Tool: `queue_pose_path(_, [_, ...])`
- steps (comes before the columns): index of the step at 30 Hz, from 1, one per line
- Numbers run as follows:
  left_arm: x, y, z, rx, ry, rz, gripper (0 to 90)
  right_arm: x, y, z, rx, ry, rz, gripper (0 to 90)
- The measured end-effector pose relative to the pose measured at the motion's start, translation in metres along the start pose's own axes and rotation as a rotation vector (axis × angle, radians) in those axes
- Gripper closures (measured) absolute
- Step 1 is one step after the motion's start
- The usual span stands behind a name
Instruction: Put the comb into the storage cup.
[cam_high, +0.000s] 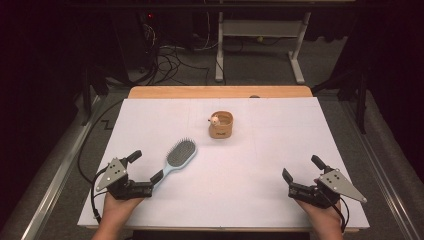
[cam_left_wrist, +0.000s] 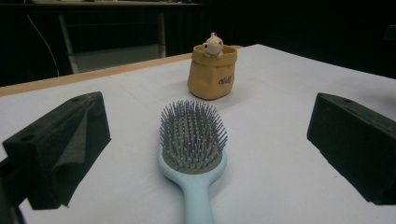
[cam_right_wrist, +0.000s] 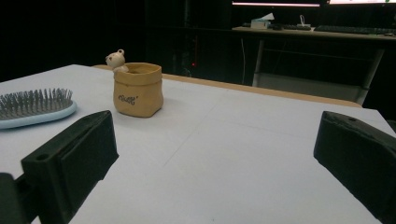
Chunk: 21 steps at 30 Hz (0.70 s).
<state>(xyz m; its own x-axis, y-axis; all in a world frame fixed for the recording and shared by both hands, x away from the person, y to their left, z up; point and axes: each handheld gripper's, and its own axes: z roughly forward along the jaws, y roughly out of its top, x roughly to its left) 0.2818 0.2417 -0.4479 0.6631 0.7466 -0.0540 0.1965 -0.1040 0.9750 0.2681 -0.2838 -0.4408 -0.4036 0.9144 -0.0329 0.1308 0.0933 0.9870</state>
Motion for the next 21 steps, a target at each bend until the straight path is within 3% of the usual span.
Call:
queue_pose_path(16, [0.0006, 0.0012, -0.001, 0.001, 0.004, -0.007, 0.4, -0.001, 0.001, -0.0012, -0.004, -0.011, -0.005, 0.0])
queue_pose_path(21, [0.0012, 0.0015, 0.0002, 0.031, 0.011, -0.013, 0.4, -0.001, 0.0009, -0.0009, 0.0, -0.012, -0.005, 0.0])
